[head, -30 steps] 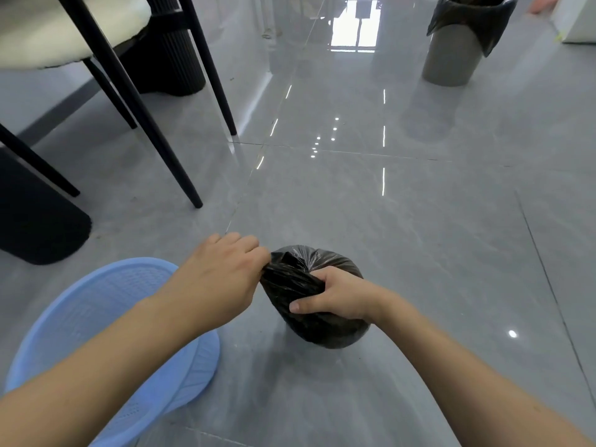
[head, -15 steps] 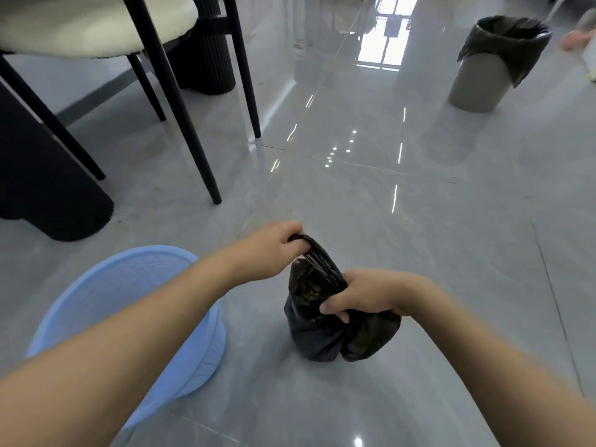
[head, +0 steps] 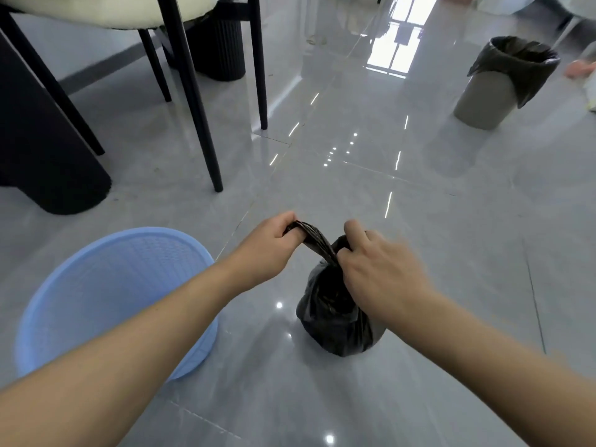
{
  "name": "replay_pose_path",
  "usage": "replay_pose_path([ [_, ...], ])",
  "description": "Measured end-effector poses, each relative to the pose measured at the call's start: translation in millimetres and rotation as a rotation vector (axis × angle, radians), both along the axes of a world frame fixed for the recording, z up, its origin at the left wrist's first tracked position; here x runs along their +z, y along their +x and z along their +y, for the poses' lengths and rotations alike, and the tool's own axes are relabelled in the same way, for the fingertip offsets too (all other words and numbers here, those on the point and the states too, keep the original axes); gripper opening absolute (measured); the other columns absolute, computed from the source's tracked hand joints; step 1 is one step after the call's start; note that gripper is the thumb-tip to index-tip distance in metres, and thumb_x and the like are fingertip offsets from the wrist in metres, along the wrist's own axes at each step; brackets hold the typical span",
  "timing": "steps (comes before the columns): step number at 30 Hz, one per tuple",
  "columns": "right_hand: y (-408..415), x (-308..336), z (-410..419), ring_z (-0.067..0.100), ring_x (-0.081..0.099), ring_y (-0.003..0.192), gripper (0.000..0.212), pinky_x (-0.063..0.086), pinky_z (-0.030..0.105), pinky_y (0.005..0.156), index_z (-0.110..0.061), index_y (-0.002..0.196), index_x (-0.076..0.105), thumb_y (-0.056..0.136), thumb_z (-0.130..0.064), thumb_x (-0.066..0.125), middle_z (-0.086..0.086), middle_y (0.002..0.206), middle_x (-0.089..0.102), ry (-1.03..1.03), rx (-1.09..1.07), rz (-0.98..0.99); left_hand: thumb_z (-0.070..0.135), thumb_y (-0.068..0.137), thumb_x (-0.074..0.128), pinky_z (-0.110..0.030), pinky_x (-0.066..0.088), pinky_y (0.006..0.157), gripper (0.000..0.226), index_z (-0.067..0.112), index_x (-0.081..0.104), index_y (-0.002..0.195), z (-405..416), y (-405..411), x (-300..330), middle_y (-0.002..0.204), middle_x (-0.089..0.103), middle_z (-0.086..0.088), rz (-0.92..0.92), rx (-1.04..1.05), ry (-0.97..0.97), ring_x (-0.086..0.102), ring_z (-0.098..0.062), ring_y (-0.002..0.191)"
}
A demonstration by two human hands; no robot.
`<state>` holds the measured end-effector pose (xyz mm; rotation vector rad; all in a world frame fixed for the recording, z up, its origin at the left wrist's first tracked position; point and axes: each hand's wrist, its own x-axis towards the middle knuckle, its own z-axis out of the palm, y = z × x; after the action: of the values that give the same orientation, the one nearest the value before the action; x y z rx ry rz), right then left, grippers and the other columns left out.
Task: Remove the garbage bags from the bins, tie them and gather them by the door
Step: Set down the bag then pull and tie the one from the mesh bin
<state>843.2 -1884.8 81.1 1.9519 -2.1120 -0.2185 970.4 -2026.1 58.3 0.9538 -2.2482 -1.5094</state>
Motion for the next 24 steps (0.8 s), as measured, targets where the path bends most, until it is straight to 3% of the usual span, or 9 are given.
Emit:
replay_pose_path([
  [5, -16.9, -35.5, 23.1, 0.023, 0.048, 0.049, 0.026, 0.019, 0.027, 0.043, -0.015, 0.061, 0.052, 0.059, -0.021, 0.077, 0.004, 0.07, 0.053, -0.123, -0.047, 0.022, 0.024, 0.099, 0.048, -0.013, 0.039, 0.06, 0.02, 0.014, 0.056, 0.085, 10.6, -1.5, -9.2, 0.069, 0.056, 0.011, 0.082, 0.05, 0.06, 0.049, 0.001, 0.059],
  [9, -27.1, -60.9, 31.2, 0.025, 0.052, 0.05, 0.025, 0.024, 0.025, 0.04, -0.014, 0.066, 0.055, 0.062, -0.024, 0.079, 0.003, 0.079, 0.058, -0.204, -0.086, -0.102, 0.02, 0.1, 0.047, -0.031, 0.048, 0.077, 0.017, 0.011, 0.057, 0.09, 23.4, -8.3, -16.8, 0.092, 0.068, -0.013, 0.122, 0.075, 0.103, 0.064, -0.018, 0.086],
  [12, -27.1, -68.7, 33.4, 0.024, 0.054, 0.051, 0.012, 0.029, 0.027, 0.038, -0.015, 0.074, 0.061, 0.072, -0.024, 0.069, 0.0, 0.077, 0.061, -0.278, 0.063, -0.134, 0.021, 0.1, 0.047, -0.036, 0.05, 0.081, 0.017, 0.009, 0.057, 0.092, 21.9, -17.2, -16.4, 0.094, 0.066, -0.015, 0.137, 0.098, 0.131, 0.065, -0.017, 0.085],
  [16, -32.5, -67.3, 34.1, 0.022, 0.054, 0.051, 0.025, 0.034, 0.03, 0.04, -0.012, 0.095, 0.071, 0.083, -0.026, 0.054, -0.001, 0.065, 0.055, -0.319, 0.179, -0.139, 0.021, 0.099, 0.046, -0.032, 0.051, 0.075, 0.018, 0.01, 0.058, 0.091, 16.0, -28.7, -14.3, 0.082, 0.065, 0.001, 0.148, 0.117, 0.199, 0.064, -0.009, 0.073],
  [21, -34.7, -68.4, 40.2, 0.023, 0.058, 0.054, 0.026, 0.042, 0.03, 0.042, -0.013, 0.114, 0.052, 0.094, -0.029, 0.047, 0.0, 0.068, 0.063, -0.467, 0.179, -0.306, 0.02, 0.1, 0.044, -0.032, 0.053, 0.066, 0.024, 0.0, 0.057, 0.101, 20.2, -40.2, -17.6, 0.081, 0.067, -0.007, 0.131, 0.133, 0.36, 0.067, -0.017, 0.062],
  [24, -35.8, -74.4, 45.5, 0.022, 0.054, 0.052, 0.036, 0.041, 0.032, 0.04, -0.015, 0.13, 0.051, 0.094, -0.021, 0.052, -0.001, 0.067, 0.063, -0.499, 0.16, -0.265, 0.022, 0.1, 0.045, -0.031, 0.053, 0.061, 0.022, 0.003, 0.056, 0.096, 19.9, -43.8, -21.1, 0.076, 0.064, -0.008, 0.082, 0.151, 0.449, 0.066, -0.021, 0.059],
])
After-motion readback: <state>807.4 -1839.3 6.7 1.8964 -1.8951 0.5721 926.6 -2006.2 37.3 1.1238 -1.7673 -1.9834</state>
